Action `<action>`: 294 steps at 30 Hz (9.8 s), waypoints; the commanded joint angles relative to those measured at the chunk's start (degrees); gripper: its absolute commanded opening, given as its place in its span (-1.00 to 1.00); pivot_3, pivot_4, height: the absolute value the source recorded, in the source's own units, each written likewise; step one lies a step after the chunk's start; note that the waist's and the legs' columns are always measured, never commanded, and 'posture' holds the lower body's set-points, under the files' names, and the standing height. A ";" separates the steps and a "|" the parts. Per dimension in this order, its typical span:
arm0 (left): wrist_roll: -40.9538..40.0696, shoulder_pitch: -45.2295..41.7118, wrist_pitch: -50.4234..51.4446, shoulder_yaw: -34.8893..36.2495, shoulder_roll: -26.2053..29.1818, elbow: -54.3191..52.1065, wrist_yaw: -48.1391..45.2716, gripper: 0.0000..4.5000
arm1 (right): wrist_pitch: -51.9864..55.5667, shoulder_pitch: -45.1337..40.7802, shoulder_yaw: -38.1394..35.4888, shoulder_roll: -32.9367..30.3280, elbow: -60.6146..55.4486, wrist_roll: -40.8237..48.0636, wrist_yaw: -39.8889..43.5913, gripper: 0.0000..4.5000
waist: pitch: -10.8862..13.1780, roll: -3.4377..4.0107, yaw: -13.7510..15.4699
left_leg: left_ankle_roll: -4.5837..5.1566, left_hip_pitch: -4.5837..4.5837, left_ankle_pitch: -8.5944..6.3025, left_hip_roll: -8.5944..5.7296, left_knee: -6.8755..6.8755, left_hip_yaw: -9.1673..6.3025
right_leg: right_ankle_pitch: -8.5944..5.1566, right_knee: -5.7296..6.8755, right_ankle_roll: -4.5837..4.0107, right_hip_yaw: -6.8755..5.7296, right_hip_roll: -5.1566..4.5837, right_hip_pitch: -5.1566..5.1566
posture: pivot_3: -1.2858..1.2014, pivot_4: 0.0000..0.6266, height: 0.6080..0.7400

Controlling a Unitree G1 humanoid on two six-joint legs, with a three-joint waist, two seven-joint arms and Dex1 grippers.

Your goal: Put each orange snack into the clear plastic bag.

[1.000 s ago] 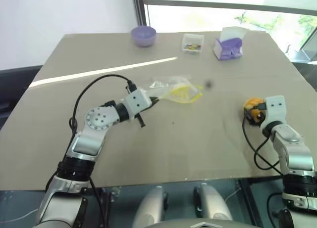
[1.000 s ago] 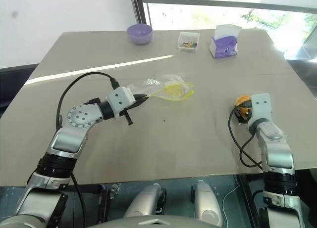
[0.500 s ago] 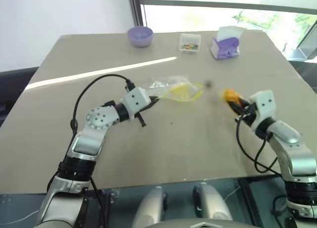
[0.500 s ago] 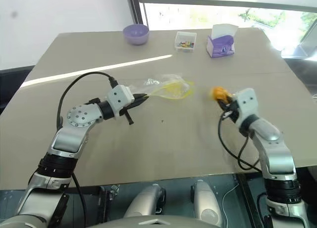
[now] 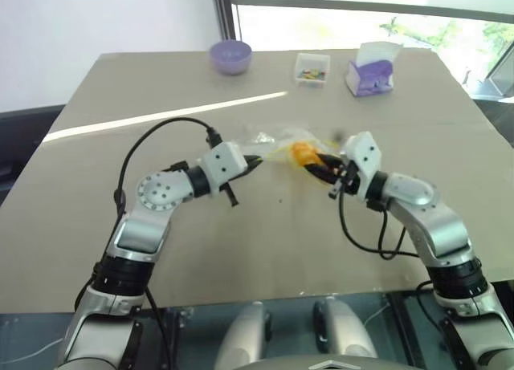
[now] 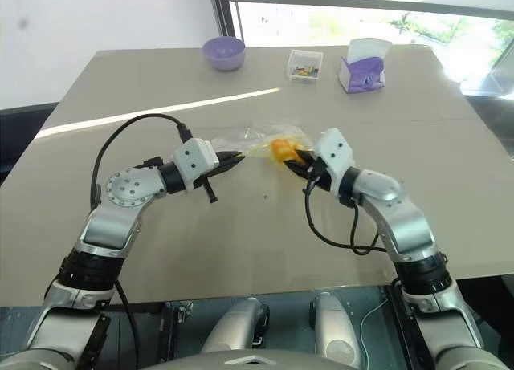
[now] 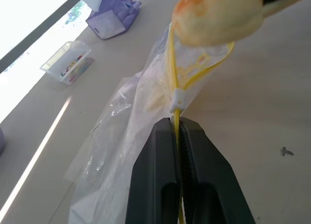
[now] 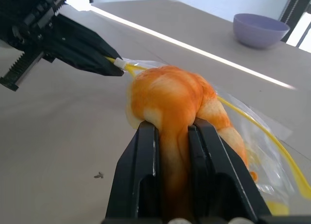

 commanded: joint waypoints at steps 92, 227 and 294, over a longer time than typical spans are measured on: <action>-5.32 -1.25 -6.21 3.02 1.31 3.56 -6.16 -1.00 | -39.95 -6.65 3.85 -2.19 27.12 -30.33 -10.89 0.97 | 0.01 0.02 -0.02 | -0.06 -0.11 0.04 -0.04 -0.14 0.07 | 0.01 -0.07 -0.01 0.05 0.01 -0.18 | 0.03 -0.52 1.00; 6.26 0.33 -17.55 -3.31 -3.00 3.63 2.38 -1.00 | -25.06 -9.13 10.31 -2.39 3.63 -28.72 3.71 -0.92 | 0.00 0.04 0.20 | 0.16 -0.04 -0.10 -0.03 0.08 0.01 | 0.07 -0.15 0.02 -0.05 0.00 0.05 | 0.03 -0.52 1.00; 4.61 4.03 -18.85 -3.12 -1.00 3.16 1.24 -1.00 | -23.22 -5.62 12.66 -0.07 0.88 -28.24 5.75 -0.30 | 0.01 0.04 0.20 | 0.17 -0.03 -0.11 -0.02 0.06 0.01 | 0.06 -0.15 0.02 -0.06 -0.01 0.06 | 0.03 -0.52 1.00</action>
